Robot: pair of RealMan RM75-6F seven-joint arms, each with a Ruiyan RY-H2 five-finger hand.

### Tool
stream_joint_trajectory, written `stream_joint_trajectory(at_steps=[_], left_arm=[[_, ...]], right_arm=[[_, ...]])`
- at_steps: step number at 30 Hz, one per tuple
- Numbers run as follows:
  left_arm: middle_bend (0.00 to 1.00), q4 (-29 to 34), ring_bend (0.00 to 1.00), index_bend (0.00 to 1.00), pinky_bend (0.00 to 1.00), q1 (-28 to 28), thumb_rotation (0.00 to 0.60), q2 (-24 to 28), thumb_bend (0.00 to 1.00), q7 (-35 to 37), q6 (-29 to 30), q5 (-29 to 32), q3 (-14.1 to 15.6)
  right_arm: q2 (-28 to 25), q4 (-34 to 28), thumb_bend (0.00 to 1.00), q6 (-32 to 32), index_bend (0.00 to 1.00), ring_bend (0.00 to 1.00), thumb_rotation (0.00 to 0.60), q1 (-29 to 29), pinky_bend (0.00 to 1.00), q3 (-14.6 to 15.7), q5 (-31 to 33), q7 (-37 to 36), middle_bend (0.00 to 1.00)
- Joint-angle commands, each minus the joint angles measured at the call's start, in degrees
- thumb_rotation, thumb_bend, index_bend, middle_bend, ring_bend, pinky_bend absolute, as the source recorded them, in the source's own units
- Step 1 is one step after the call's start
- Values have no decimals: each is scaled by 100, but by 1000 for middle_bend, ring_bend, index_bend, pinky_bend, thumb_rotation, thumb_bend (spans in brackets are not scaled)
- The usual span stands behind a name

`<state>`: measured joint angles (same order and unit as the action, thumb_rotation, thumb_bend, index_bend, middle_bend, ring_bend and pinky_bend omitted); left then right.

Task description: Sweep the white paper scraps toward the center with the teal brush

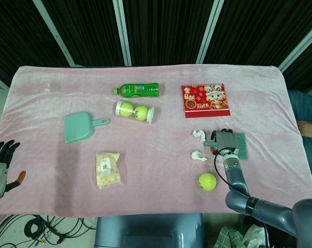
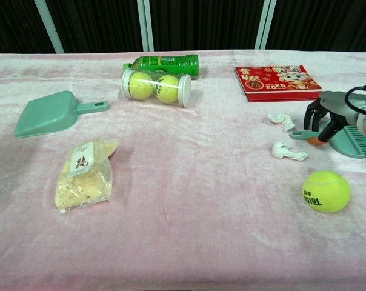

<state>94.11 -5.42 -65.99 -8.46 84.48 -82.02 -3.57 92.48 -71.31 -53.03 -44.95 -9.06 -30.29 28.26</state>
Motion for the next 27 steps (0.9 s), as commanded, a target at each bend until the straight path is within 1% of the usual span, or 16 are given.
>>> stream_joint_trajectory(at_steps=[1, 8, 15, 17, 19, 21, 27], left_arm=[[85, 2, 6, 121, 51, 0, 600, 3, 309, 1, -2, -1, 2], [85, 9, 6, 128, 51, -2, 600, 6, 310, 5, -11, 7, 2], [85, 17, 6, 132, 51, -4, 600, 13, 309, 12, -22, 14, 4], [85, 21, 6, 133, 51, -4, 600, 17, 309, 21, -28, 16, 6], [85, 29, 6, 135, 51, -4, 600, 24, 309, 31, -39, 21, 10], [85, 37, 6, 138, 51, -5, 600, 31, 309, 34, -46, 24, 13], [85, 52, 6, 151, 51, -2, 600, 40, 309, 51, -51, 25, 19]], right_arm=[[26, 41, 270, 30, 466, 215, 600, 17, 150, -19, -21, 4, 467], [47, 108, 311, 108, 501, 230, 600, 30, 150, -49, -91, 46, 490], [-146, -123, 314, 140, 502, 233, 600, 60, 150, -118, -274, -17, 506], [-324, -367, 314, 70, 502, 234, 600, 91, 150, -159, -445, -80, 509], [-618, -845, 315, -86, 502, 236, 600, 178, 150, -230, -650, -210, 511], [-816, -1161, 314, -140, 502, 240, 600, 254, 150, -262, -753, -320, 516], [-1202, -1806, 315, -299, 502, 246, 600, 431, 150, -319, -1079, -604, 522]])
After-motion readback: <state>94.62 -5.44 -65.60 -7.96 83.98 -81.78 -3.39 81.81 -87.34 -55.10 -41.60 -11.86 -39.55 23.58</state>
